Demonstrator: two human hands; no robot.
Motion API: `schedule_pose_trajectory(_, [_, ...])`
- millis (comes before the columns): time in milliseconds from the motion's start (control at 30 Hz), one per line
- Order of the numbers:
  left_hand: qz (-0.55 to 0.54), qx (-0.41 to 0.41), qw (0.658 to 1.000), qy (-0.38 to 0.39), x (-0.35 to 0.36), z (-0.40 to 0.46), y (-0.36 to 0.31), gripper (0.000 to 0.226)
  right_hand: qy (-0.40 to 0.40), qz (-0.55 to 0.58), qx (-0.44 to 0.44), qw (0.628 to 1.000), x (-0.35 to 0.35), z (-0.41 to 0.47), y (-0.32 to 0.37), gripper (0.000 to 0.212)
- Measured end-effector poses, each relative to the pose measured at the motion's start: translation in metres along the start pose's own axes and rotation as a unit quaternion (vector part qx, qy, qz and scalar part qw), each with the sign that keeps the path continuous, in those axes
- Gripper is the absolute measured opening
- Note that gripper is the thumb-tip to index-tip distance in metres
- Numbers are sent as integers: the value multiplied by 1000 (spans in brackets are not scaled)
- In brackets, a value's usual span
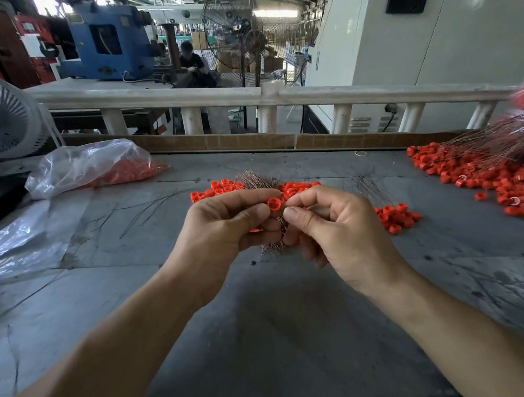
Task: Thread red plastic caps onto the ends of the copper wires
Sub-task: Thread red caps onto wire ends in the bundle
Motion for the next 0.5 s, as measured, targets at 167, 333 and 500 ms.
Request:
schedule_pose_trajectory(167, [-24,1,1000,-1,-1,1,-1,21,23,42,14,999,2,2,-2,19])
schedule_pose_trajectory(333, [-26,-3,1000,3,2,-1,-3,19,23,73,49,996,1,4,-6,11])
schedule_pose_trajectory(500, [-62,-28,998,10,2,0,-3,26,61,64,68,994,5,3,-11,12])
Point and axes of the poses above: each hand's wrist, its own z-axis towards the middle knuckle, its own x-axis out of the palm, y = z × x, the point moved 4 cm from there along z, towards the middle knuckle, and after that the axes turned 3 degrees about -z, right-handed, at the moved point
